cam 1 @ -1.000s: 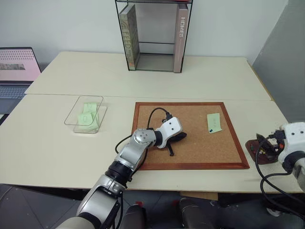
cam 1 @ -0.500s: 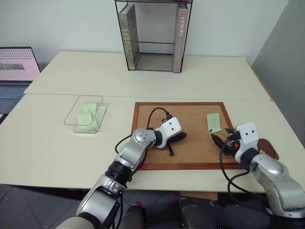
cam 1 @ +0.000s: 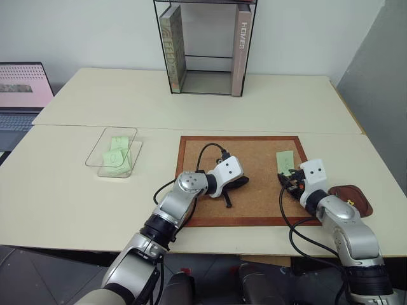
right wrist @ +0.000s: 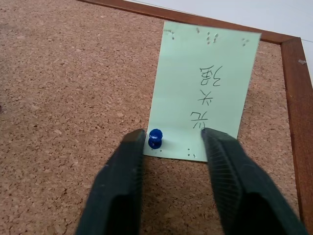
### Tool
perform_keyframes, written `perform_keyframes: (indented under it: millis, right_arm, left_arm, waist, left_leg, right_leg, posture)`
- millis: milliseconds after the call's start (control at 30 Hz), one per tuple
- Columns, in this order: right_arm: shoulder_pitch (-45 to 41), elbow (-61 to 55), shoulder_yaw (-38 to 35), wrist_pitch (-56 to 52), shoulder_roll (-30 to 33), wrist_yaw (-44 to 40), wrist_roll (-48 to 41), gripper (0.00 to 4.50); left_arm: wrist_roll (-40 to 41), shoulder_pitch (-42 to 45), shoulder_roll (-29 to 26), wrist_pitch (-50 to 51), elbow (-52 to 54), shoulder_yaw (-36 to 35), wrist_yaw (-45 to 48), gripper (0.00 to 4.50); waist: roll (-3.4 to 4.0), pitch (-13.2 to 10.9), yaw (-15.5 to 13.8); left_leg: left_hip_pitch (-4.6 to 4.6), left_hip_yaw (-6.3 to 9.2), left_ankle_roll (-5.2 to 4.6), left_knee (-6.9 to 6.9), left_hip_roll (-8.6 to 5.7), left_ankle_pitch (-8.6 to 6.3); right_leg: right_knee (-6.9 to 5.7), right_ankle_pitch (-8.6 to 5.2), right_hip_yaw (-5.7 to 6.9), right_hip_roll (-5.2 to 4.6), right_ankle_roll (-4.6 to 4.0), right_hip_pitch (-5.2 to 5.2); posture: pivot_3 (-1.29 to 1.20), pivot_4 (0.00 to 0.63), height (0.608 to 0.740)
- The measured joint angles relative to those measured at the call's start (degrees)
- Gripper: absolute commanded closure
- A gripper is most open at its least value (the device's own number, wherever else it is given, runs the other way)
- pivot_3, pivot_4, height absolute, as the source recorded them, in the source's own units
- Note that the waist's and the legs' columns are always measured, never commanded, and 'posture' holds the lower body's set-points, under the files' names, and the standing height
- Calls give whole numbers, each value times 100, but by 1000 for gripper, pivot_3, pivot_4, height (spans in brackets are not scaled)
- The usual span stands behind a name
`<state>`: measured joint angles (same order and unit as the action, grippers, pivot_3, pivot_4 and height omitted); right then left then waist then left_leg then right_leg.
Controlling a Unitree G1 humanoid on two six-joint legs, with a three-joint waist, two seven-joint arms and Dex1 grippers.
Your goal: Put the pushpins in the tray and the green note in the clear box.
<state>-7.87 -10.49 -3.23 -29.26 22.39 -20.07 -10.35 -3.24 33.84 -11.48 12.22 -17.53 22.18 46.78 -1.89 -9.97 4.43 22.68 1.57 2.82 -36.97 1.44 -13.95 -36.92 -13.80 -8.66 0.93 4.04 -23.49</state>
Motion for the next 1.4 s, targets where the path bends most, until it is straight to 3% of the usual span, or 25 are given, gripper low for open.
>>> perform_keyframes:
  millis: [200,500,933,1100,1400]
  right_arm:
    - [0,6,42,40,-29,-117,-1,4483]
    - [2,-193,74,17,-13,-107,24,4483]
    - [-219,-1747,239,-361,854,-458,87,4483]
    - [-213,-1865,439,-234,1137,-588,375,4500]
    - [-88,-1460,950,764,1615,-666,1357,4500]
  left_arm:
    - [-3,2,0,-2,0,1,-3,4500]
    - [-12,3,-10,-17,0,-1,13,4500]
    - [220,49,173,338,-10,-247,-2,4500]
    - [986,277,307,1226,265,-826,93,3586]
    - [1923,480,-80,2387,960,-1473,337,1724]
  waist:
    - [0,0,1]
    - [1,0,7]
    - [-3,-4,17]
    - [-8,-9,32]
    - [-8,-10,31]
  left_leg:
    - [0,0,0,0,0,0]
    - [1,-1,0,0,0,0]
    - [6,4,0,-4,-2,0]
    - [24,4,0,1,0,0]
    - [27,4,2,5,0,-1]
  right_leg:
    - [0,0,0,0,0,0]
    - [0,0,-1,0,0,-1]
    - [1,0,2,-1,0,-2]
    - [-2,11,4,0,19,-25]
    - [-2,14,6,0,25,-30]
  posture:
    - [0,150,740]
    - [0,150,740]
    - [0,150,740]
    - [0,150,740]
    - [0,150,740]
